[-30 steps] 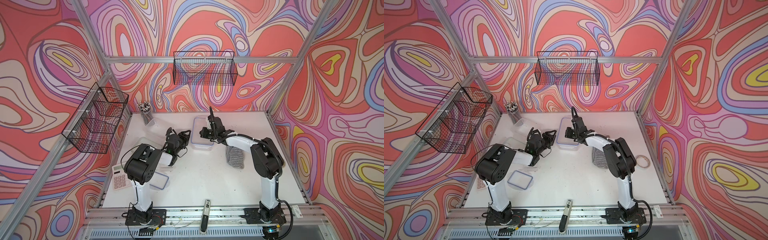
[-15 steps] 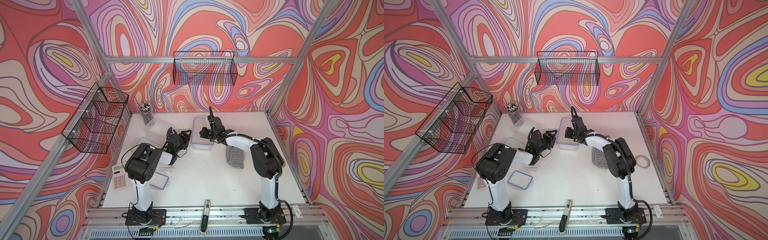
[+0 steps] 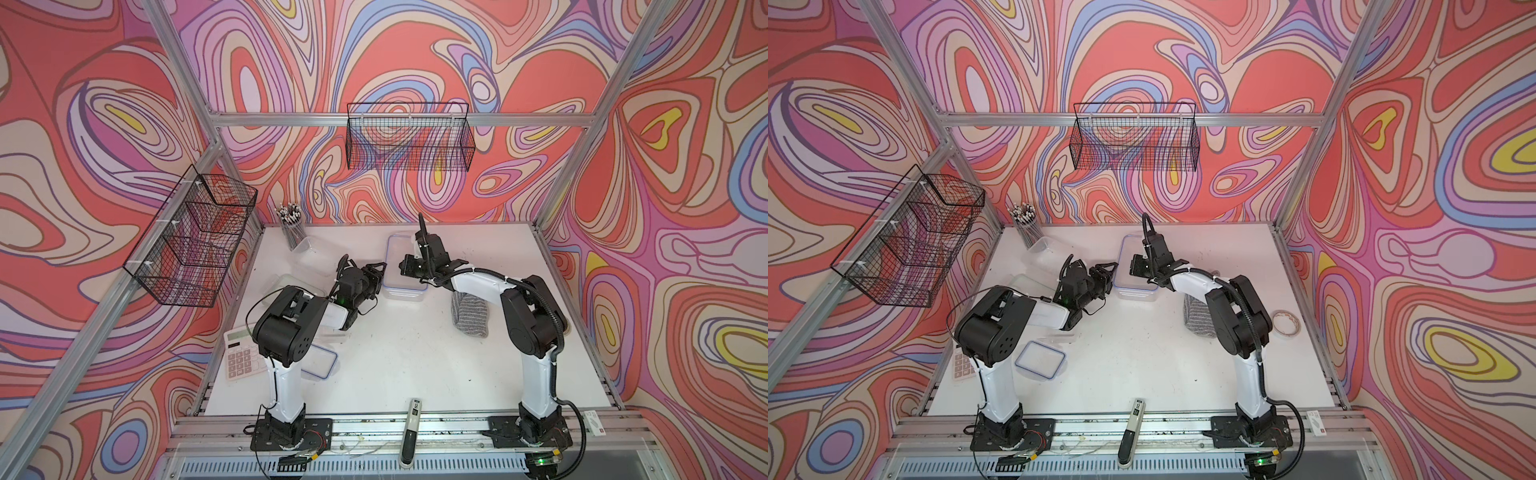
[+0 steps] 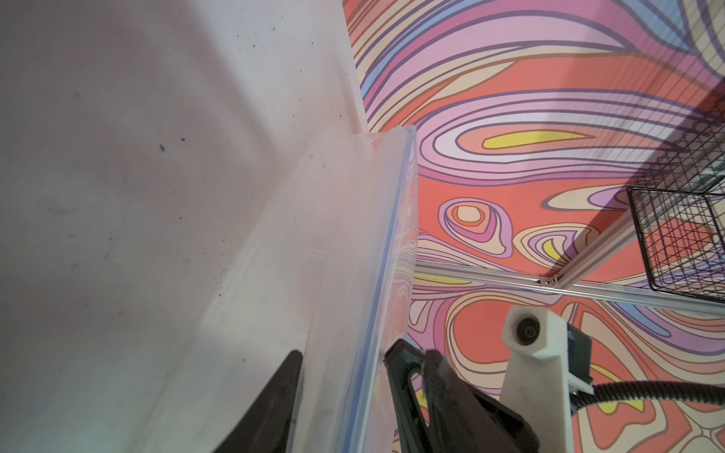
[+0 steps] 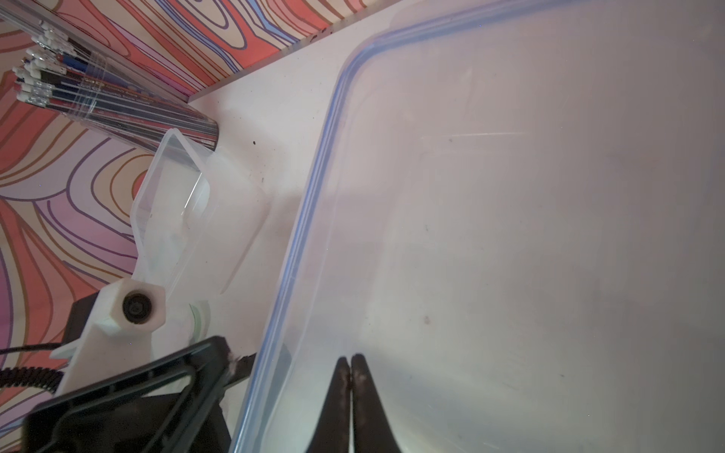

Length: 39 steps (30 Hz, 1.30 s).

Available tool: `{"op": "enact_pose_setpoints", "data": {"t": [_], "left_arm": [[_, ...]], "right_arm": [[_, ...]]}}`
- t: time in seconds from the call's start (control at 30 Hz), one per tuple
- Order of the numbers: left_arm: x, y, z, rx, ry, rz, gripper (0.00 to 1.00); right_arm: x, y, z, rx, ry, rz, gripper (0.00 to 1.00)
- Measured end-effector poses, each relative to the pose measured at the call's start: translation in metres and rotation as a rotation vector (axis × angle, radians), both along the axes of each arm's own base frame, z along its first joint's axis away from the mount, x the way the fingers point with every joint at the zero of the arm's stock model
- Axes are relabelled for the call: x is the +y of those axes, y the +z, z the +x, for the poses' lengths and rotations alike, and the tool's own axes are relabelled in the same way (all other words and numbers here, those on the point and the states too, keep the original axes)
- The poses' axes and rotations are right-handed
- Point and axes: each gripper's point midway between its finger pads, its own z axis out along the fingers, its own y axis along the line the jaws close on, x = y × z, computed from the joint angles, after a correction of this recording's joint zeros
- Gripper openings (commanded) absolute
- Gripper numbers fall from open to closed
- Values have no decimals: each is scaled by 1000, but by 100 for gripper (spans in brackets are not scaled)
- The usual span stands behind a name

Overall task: Wipe the insides of the lunch boxes
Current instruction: Open the fastener of the lunch box, then open the lid of the lunch box.

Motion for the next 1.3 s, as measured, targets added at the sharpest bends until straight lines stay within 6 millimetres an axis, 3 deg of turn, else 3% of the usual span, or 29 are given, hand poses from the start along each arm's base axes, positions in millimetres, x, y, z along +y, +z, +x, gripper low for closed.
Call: {"op": "enact_pose_setpoints", "data": {"t": [0.37, 0.77, 0.93, 1.13, 1.3], "left_arm": [[0, -8, -3, 29, 6, 22, 23], [-3, -5, -2, 12, 3, 34, 13], [-3, -4, -2, 0, -3, 46, 1], [-6, 1, -4, -16, -22, 67, 0], [-12, 11, -6, -40, -48, 82, 0]], "right_arm": [[0, -1, 1, -10, -2, 10, 0], [1, -1, 2, -11, -7, 17, 0], [1, 0, 2, -12, -7, 16, 0], [-3, 4, 2, -8, -10, -22, 0], [-19, 17, -4, -4, -27, -122, 0]]}}
